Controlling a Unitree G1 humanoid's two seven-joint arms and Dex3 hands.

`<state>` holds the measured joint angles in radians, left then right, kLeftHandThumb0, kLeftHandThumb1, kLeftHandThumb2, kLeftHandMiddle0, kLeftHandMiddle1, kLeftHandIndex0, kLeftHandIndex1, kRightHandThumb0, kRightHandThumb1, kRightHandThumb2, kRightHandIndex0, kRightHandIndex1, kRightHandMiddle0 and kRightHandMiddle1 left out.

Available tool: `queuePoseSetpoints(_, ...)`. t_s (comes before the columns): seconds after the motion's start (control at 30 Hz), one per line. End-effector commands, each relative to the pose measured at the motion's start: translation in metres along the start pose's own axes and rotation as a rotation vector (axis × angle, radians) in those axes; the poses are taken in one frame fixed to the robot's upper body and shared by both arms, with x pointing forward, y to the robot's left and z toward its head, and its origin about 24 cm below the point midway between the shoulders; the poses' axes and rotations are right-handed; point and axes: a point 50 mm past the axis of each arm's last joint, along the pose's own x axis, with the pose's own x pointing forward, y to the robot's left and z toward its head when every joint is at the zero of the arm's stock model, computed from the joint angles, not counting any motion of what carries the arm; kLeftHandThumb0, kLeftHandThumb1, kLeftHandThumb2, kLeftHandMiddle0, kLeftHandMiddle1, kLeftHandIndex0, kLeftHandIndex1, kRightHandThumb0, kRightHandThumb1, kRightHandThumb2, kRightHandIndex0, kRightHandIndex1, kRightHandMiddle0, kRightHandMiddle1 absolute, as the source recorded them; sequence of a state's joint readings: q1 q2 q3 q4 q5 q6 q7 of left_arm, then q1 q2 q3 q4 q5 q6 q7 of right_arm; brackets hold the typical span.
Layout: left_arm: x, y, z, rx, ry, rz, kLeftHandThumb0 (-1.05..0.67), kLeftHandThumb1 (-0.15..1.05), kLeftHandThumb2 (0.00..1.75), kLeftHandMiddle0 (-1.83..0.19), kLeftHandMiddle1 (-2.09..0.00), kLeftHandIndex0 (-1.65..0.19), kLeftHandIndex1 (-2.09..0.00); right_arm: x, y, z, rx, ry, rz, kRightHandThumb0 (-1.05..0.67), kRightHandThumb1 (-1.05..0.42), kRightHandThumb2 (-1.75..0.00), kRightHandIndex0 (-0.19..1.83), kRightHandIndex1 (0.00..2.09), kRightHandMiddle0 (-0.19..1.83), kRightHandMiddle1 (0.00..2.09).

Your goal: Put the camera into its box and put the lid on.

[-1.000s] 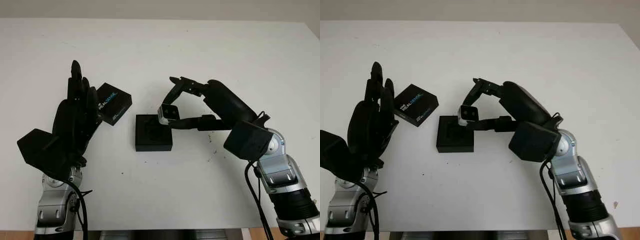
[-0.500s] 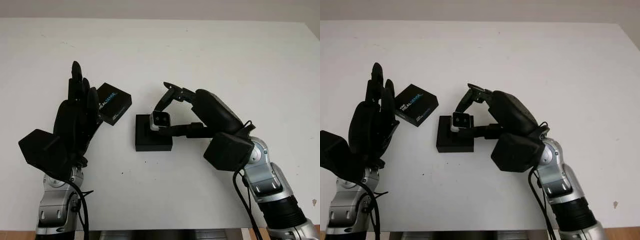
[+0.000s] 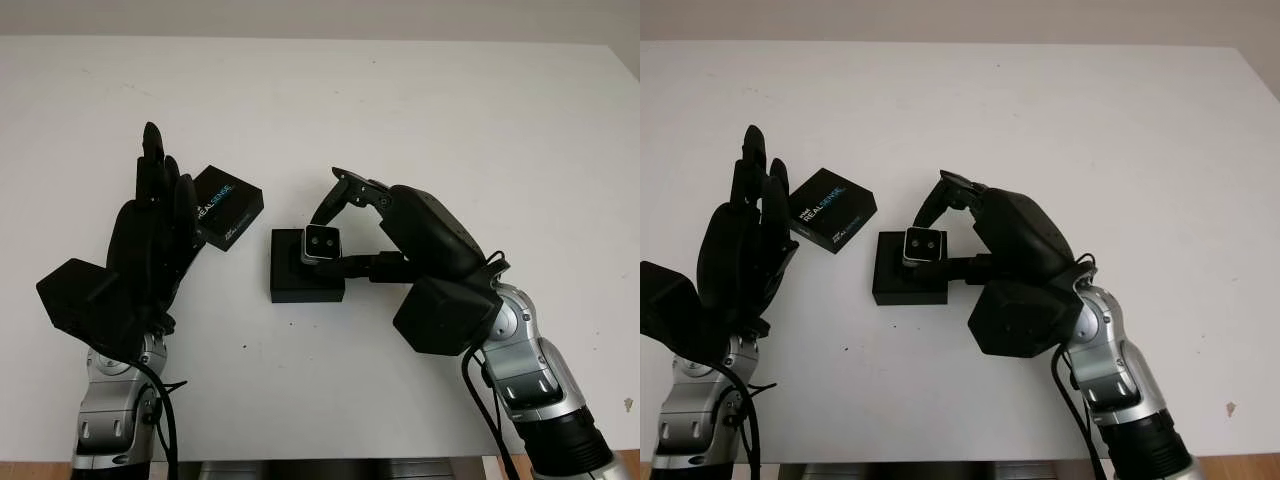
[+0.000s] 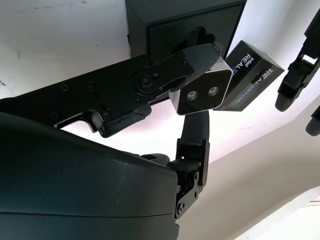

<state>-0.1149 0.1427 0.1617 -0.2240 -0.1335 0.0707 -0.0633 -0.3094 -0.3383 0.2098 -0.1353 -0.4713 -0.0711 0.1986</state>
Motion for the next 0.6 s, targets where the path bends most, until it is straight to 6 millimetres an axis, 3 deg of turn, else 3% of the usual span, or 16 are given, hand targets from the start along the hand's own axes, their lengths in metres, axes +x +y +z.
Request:
queuePoseSetpoints(0.0, -0.003, 0.0, 0.001, 0.0, -0.005, 0.002, -0.82, 1.05, 0.62, 0.19, 0.0, 0.19, 0.0, 0.001, 0.002, 0.002, 0.005, -0.015, -0.007, -0.44, -1.04, -0.06, 0.31, 0.06, 0.4, 1.9)
queuePoseSetpoints(0.57, -0.004, 0.0, 0.001, -0.004, 0.012, 0.008, -0.84, 1.05, 0.61, 0.19, 0.0, 0.19, 0.0, 0.017, 0.007, -0.006, 0.003, -0.046, 0.007, -0.43, -1.03, -0.05, 0.31, 0.06, 0.4, 1.92)
